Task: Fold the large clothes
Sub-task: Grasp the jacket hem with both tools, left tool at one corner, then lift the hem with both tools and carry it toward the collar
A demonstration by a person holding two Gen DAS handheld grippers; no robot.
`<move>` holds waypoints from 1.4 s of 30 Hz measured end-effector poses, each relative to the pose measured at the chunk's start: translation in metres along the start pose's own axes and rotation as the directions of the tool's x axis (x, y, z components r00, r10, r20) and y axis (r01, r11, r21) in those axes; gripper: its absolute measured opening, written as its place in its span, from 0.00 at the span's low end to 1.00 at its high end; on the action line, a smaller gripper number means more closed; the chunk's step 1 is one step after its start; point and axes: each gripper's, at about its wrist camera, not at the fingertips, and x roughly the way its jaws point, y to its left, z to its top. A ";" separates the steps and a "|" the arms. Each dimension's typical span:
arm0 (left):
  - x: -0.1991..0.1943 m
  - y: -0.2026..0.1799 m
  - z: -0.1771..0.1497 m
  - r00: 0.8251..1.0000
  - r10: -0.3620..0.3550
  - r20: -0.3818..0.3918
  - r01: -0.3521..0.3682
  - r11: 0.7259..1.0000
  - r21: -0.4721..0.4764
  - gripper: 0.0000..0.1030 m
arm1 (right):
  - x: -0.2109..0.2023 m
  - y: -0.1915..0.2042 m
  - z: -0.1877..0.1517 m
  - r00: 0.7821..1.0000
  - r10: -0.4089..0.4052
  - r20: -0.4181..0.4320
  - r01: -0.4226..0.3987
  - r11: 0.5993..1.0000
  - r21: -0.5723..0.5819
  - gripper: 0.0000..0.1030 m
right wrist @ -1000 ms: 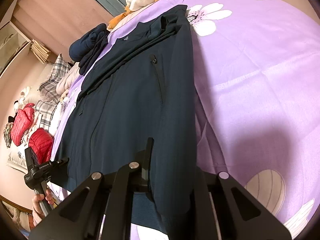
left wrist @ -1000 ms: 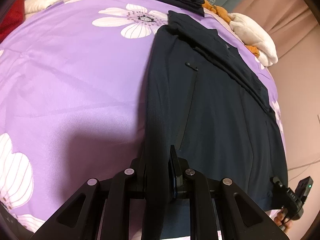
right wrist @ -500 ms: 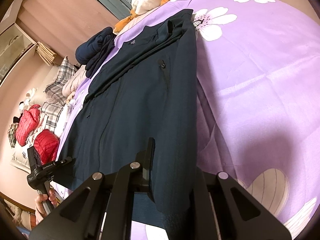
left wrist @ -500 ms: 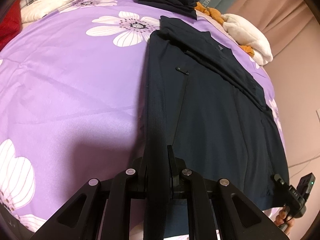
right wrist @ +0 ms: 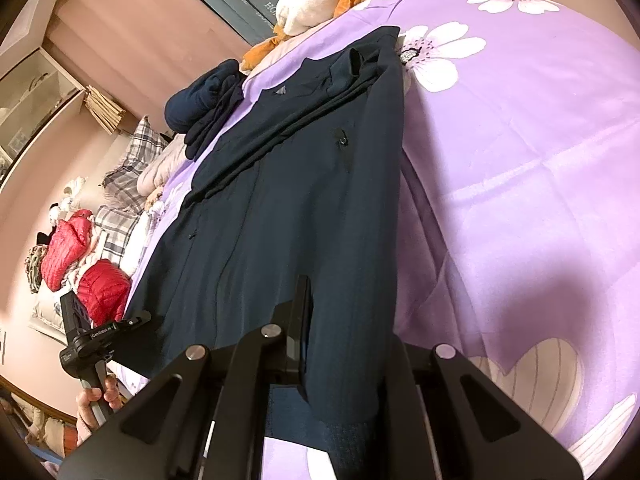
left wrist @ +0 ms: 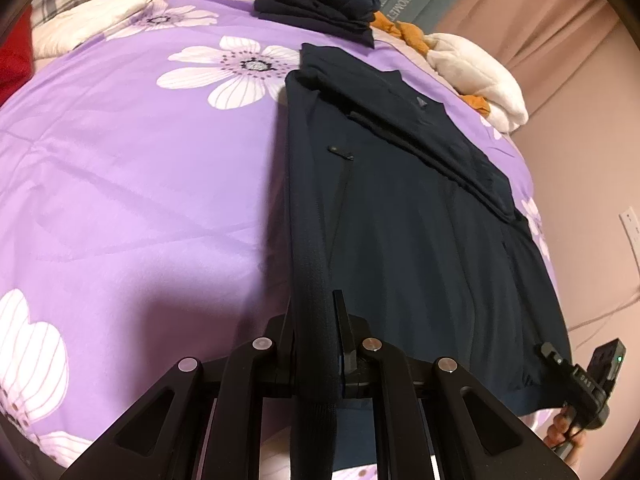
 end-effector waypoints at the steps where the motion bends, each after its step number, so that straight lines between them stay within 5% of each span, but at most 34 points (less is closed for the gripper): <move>1: -0.001 -0.002 0.000 1.000 -0.002 0.002 0.002 1.000 0.007 0.10 | 0.000 0.000 0.000 1.000 0.006 0.002 -0.006 1.000 0.001 0.09; 20: -0.019 -0.016 0.005 0.996 -0.083 0.035 0.081 0.995 0.055 0.10 | -0.014 0.008 0.006 0.990 0.133 0.039 -0.134 0.991 0.020 0.09; 42: -0.046 -0.009 0.007 0.948 -0.319 0.027 0.318 0.948 0.016 0.09 | -0.036 0.021 0.014 0.969 0.242 0.042 -0.243 0.970 0.006 0.09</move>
